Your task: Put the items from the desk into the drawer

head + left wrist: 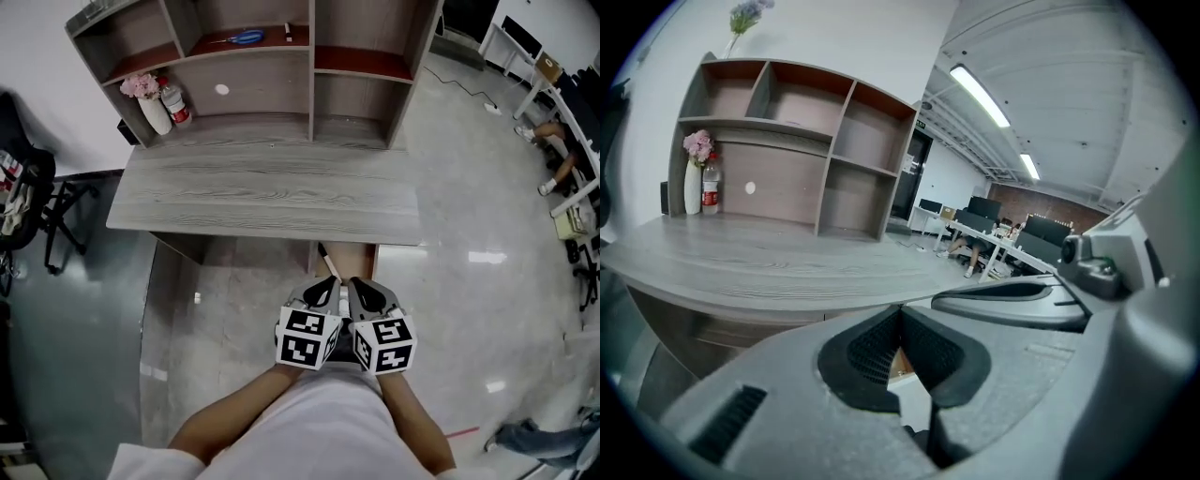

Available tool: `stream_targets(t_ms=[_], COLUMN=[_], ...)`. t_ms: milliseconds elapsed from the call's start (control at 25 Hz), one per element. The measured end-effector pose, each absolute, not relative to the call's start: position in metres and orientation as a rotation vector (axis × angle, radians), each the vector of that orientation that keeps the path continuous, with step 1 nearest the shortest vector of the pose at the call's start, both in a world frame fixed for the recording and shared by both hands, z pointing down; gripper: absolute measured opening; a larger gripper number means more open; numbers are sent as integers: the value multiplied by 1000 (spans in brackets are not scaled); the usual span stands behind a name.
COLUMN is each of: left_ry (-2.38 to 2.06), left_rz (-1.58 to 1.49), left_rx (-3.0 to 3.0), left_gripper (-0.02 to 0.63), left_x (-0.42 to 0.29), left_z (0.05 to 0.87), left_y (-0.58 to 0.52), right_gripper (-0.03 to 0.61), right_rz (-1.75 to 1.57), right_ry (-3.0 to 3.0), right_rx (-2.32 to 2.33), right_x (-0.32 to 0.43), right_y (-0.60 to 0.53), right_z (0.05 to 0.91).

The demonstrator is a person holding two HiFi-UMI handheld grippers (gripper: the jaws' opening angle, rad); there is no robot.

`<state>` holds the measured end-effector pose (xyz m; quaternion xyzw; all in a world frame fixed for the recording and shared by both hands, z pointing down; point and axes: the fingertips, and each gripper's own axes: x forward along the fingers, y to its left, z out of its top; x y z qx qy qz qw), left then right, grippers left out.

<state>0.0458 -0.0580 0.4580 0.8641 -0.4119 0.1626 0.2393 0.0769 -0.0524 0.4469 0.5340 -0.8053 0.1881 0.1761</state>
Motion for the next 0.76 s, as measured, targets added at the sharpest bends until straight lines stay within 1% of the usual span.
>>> stream_targets(t_ms=[520, 760], left_ry=[-1098, -1150], left_rz=[468, 475], left_rx=[2376, 2328], left_gripper=[2, 2], left_x=[47, 33], left_z=[462, 465], left_y=[-56, -56], right_gripper=[2, 2], right_rz=[530, 538], right_ry=[-2257, -2286], right_rx=[1530, 1458], right_x=[77, 62], right_y=[-50, -52], right_z=[450, 455])
